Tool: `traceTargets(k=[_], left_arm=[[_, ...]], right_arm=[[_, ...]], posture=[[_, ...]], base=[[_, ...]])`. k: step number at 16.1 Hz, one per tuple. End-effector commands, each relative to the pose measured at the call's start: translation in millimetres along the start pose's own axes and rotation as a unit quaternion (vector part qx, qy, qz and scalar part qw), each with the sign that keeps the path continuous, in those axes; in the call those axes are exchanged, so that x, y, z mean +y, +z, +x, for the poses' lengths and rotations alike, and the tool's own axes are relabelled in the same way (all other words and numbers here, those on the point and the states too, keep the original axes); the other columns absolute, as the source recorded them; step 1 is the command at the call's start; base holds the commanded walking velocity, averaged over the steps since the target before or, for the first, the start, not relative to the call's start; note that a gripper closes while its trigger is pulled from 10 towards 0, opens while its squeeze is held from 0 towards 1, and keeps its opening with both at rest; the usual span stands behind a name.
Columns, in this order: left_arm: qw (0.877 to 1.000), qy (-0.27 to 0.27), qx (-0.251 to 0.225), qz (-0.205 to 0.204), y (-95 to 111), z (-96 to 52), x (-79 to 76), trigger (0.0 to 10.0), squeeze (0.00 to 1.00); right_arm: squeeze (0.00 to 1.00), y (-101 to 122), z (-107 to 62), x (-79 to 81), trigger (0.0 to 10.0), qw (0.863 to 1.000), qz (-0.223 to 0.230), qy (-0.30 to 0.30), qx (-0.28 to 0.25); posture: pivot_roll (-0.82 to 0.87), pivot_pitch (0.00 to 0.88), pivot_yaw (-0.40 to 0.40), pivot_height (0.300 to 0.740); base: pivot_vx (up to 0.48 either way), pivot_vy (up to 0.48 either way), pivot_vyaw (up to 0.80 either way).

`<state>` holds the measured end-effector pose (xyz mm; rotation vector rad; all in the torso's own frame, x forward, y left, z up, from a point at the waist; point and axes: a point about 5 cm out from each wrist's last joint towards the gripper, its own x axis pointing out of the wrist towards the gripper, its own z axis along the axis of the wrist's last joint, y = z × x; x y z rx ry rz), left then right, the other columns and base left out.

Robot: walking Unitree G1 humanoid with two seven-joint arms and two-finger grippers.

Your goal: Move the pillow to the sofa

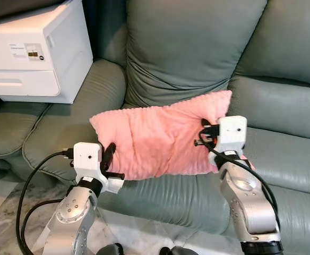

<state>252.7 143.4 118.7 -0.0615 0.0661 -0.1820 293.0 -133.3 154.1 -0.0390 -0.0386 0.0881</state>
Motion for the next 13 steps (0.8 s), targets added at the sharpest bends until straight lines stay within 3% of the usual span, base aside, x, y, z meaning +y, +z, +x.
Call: traceTargets(k=[1,4,7,9,11,13], left_arm=[[1.0,-0.005,-0.005,0.008,2,2.7,-3.8,10.0,0.0],[0.999,-0.015,-0.011,0.026,10,26.5,4.3,10.0,0.0],[0.999,0.003,0.003,0.04,7,42.9,20.8,10.0,0.0],[0.999,-0.023,-0.009,0.044,13,52.3,14.5,10.0,0.0],[0.999,-0.022,-0.017,0.03,14,60.7,11.2,10.0,0.0],[0.999,-0.035,-0.021,0.024,13,61.1,0.7,10.0,0.0]], right_arm=[[0.0,3,-3.4,-10.1,10.0,1.0,0.0,-0.019,-0.011],[0.0,3,-4.3,-27.8,10.0,0.997,0.002,-0.073,-0.02],[0.0,-3,-12.8,-33.2,10.0,0.994,0.004,-0.106,-0.019],[0.0,-4,-15.7,-36.3,10.0,0.993,0.005,-0.117,-0.022],[0.0,-2,-11.3,-28.8,10.0,0.994,-0.003,-0.109,-0.03],[0.0,1,-9.5,-28.7,10.0,0.994,-0.003,-0.101,-0.032]], posture=[[-0.04,0.125,-0.045,0.74],[-0.13,0.045,0.017,0.74],[-0.18,0.017,0.071,0.74],[-0.19,0.0,0.082,0.74],[-0.19,0.0,0.078,0.74],[-0.18,0.013,0.079,0.74]], base=[[0.0,0.0,0.0],[0.0,0.0,0.0],[0.0,0.0,0.0],[0.0,0.0,0.0],[0.0,0.0,0.0],[0.0,0.0,0.0]])
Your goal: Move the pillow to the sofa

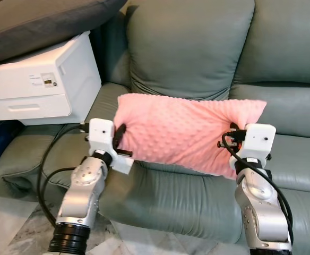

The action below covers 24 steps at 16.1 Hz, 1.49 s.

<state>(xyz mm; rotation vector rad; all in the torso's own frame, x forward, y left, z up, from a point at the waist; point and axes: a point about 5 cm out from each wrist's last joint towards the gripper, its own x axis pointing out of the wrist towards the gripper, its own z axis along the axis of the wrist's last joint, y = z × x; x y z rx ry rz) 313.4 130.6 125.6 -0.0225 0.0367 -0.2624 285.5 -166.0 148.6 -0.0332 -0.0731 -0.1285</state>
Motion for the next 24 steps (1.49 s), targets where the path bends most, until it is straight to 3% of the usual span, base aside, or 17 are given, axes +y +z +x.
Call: traceTargets(k=[1,3,7,11,16,19,24], left_arm=[[1.0,0.007,-0.008,-0.006,0,-0.8,2.5,10.0,0.0],[1.0,0.001,-0.006,-0.018,-2,2.9,1.2,10.0,0.0],[0.998,0.049,-0.023,-0.022,-1,11.4,9.2,10.0,0.0],[0.999,0.018,-0.018,-0.027,-6,12.4,1.3,10.0,0.0],[0.999,-0.014,-0.026,-0.028,0,23.8,-9.4,10.0,0.0],[0.999,-0.022,-0.022,-0.032,-3,23.4,-10.1,10.0,0.0],[0.999,-0.038,-0.006,-0.03,-11,18.1,-13.1,10.0,0.0]], right_arm=[[0.0,4,-0.3,2.5,10.0,1.0,-0.009,0.01,-0.014],[0.0,6,-1.9,-2.1,10.0,1.0,-0.012,0.002,-0.015],[0.0,12,-2.6,-5.4,10.0,0.999,-0.018,-0.008,-0.026],[0.0,12,-2.5,-9.3,10.0,0.999,-0.023,-0.014,-0.029],[0.0,13,-4.5,-9.9,10.0,0.999,-0.023,-0.019,-0.032],[0.0,11,-8.6,-11.7,10.0,0.999,-0.02,-0.023,-0.023],[0.0,5,-16.3,-9.7,10.0,1.0,-0.021,-0.021,-0.008]], posture=[[-0.2,0.028,0.081,0.74],[-0.22,0.027,0.086,0.74],[-0.26,0.01,0.096,0.74],[-0.28,0.0,0.106,0.74],[-0.31,0.0,0.125,0.74],[-0.32,0.007,0.127,0.74],[-0.31,0.048,0.132,0.74]], base=[[0.0,0.0,0.0],[0.0,0.0,0.0],[0.0,0.0,0.0],[0.0,0.0,0.0],[0.0,0.0,0.0],[0.0,0.0,0.0],[0.0,0.0,-0.65]])
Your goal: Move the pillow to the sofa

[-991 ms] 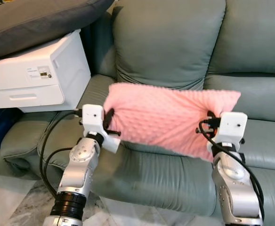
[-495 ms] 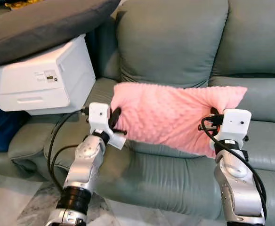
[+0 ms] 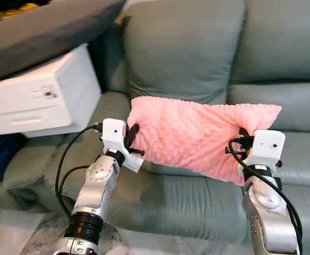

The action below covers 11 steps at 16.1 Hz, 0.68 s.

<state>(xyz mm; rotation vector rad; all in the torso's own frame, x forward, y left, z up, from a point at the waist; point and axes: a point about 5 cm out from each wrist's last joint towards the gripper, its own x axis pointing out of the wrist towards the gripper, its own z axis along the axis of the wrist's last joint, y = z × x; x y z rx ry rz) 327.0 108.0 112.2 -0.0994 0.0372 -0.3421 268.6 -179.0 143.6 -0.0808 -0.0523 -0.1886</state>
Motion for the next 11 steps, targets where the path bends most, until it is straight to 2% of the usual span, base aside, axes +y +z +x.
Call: traceTargets(k=[1,4,6,7,8,10,11], left_arm=[[1.0,0.001,0.005,0.01,-1,-3.3,5.8,10.0,0.0],[1.0,0.007,0.024,0.013,-7,-8.2,10.1,10.0,0.0],[0.999,0.003,0.038,0.007,-14,-14.5,13.4,10.0,0.0],[0.999,0.003,0.051,0.002,-20,-19.1,15.6,10.0,0.0],[0.998,-0.004,0.061,0.005,-25,-20.0,15.7,10.0,0.0],[0.998,-0.007,0.061,0.008,-23,-19.4,15.7,10.0,0.0],[0.998,-0.01,0.061,0.006,-21,-15.0,14.6,10.0,0.0]], right_arm=[[0.0,8,-3.5,4.6,10.0,1.0,0.005,0.008,-0.015],[0.0,4,-9.0,2.5,10.0,1.0,0.003,0.009,-0.003],[0.0,0,-15.1,2.1,10.0,1.0,-0.002,0.009,0.011],[0.0,-6,-21.9,2.9,10.0,1.0,-0.005,0.011,0.025],[0.0,-11,-26.0,4.4,10.0,0.999,-0.005,0.014,0.04],[0.0,-8,-28.7,4.7,10.0,0.999,-0.004,0.015,0.04],[0.0,-8,-27.0,3.7,10.0,0.999,-0.006,0.016,0.043]], posture=[[-0.31,0.063,0.135,0.74],[-0.3,0.124,0.141,0.74],[-0.3,0.193,0.143,0.74],[-0.3,0.267,0.144,0.74],[-0.29,0.316,0.144,0.74],[-0.29,0.389,0.145,0.74],[-0.28,0.425,0.149,0.74]], base=[[0.0,0.0,-0.59],[0.0,0.0,0.0],[0.0,0.0,0.0],[0.0,0.0,0.0],[0.0,0.0,0.0],[0.0,0.0,0.0],[0.0,0.0,0.0]])
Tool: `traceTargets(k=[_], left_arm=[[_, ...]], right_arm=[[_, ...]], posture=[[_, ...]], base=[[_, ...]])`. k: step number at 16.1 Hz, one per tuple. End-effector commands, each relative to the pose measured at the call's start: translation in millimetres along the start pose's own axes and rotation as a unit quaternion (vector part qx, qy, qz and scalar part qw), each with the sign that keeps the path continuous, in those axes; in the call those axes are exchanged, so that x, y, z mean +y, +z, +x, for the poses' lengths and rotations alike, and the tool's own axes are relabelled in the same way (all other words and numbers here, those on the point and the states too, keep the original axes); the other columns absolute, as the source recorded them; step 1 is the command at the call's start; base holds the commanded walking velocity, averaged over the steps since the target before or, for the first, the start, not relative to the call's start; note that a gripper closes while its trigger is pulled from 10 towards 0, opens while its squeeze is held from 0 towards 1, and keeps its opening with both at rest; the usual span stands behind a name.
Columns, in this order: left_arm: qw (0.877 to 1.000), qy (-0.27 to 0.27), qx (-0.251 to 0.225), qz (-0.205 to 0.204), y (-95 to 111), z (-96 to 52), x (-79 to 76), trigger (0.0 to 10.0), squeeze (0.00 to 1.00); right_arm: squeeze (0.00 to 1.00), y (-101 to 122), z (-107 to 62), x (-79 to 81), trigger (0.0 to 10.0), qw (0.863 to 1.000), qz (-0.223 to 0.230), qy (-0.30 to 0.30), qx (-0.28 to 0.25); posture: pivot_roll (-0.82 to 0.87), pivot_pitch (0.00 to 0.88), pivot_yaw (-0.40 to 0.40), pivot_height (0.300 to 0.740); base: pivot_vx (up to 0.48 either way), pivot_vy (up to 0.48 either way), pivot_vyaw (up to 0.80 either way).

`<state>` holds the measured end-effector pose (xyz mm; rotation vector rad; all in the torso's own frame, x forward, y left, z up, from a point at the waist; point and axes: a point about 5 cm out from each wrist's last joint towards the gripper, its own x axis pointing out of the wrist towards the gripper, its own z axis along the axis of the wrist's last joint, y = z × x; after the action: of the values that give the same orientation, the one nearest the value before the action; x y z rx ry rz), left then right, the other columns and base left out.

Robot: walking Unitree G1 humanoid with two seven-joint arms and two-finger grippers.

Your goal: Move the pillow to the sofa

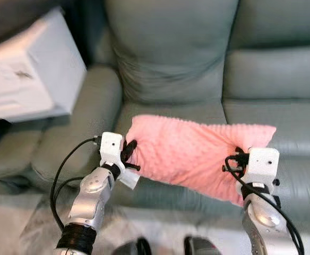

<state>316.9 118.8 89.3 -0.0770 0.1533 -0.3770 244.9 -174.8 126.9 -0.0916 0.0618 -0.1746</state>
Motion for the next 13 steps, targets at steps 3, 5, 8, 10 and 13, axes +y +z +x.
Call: traceTargets(k=[3,5,8,10,13], left_arm=[[1.0,0.002,-0.024,0.013,21,20.5,4.5,10.0,0.0],[0.999,0.017,-0.036,0.034,37,39.0,5.5,10.0,0.0],[0.995,0.074,-0.049,0.053,54,51.9,14.8,10.0,0.0],[0.989,0.125,-0.059,0.048,61,52.0,27.6,10.0,0.0],[0.979,0.191,-0.065,0.025,63,48.9,44.1,10.0,0.0]], right_arm=[[0.0,8,11.3,-7.4,10.0,1.0,-0.014,0.005,-0.01],[0.0,9,31.0,-11.0,10.0,1.0,-0.003,0.03,0.005],[0.0,16,54.5,-2.4,10.0,0.994,0.001,0.113,-0.002],[0.0,27,63.8,3.8,10.0,0.988,-0.008,0.148,-0.036],[0.0,36,76.8,4.5,10.0,0.985,-0.021,0.16,-0.066]], posture=[[-0.29,0.507,0.159,0.74],[-0.29,0.551,0.161,0.74],[-0.3,0.595,0.147,0.74],[-0.3,0.599,0.141,0.74],[-0.29,0.6,0.122,0.74]], base=[[0.0,0.0,0.0],[0.0,0.0,0.0],[0.0,0.0,0.0],[0.0,0.0,0.0],[0.0,0.0,0.0]])
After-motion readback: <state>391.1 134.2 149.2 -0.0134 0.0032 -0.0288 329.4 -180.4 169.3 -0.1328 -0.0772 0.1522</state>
